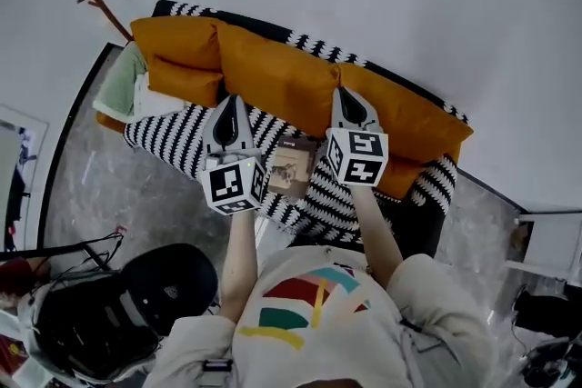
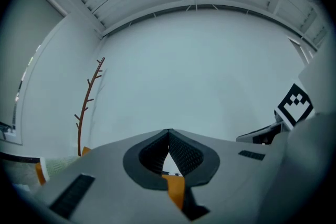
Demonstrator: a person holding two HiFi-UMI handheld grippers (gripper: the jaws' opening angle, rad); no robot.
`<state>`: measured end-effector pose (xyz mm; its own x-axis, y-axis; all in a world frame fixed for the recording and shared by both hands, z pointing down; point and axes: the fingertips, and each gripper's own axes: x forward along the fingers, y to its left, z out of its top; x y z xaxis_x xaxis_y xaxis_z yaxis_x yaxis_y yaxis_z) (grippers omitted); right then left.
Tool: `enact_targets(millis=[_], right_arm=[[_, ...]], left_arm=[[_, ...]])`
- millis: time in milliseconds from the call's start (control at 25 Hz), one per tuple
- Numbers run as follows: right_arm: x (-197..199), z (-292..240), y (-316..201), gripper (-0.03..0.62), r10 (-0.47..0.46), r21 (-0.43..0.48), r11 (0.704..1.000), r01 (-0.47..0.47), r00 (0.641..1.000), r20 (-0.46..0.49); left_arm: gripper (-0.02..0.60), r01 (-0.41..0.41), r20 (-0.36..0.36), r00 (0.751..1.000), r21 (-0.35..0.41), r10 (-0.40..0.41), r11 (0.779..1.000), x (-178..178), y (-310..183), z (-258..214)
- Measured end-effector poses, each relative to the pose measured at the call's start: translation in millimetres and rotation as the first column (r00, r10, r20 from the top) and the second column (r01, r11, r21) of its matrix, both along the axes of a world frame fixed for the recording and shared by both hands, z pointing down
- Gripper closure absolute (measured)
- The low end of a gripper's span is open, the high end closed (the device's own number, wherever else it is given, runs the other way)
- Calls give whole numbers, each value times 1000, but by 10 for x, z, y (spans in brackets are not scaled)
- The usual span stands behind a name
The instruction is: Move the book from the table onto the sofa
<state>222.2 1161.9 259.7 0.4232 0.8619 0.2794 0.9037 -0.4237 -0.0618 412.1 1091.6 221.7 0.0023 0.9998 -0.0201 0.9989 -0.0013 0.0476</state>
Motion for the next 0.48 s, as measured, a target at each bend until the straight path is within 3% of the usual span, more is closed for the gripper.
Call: enact_targets(millis=[200,480], right_arm=[[40,-386,-234,580,-48,-63,997,43,995,-82],[191,-259,-381,580,-107,-55,993,103,991,-78]], left_arm=[[575,-19,-28,999,-44,18,999,-118,-94,-279],[575,-24,-69,997,-26,22,999,-178,-138,-280]])
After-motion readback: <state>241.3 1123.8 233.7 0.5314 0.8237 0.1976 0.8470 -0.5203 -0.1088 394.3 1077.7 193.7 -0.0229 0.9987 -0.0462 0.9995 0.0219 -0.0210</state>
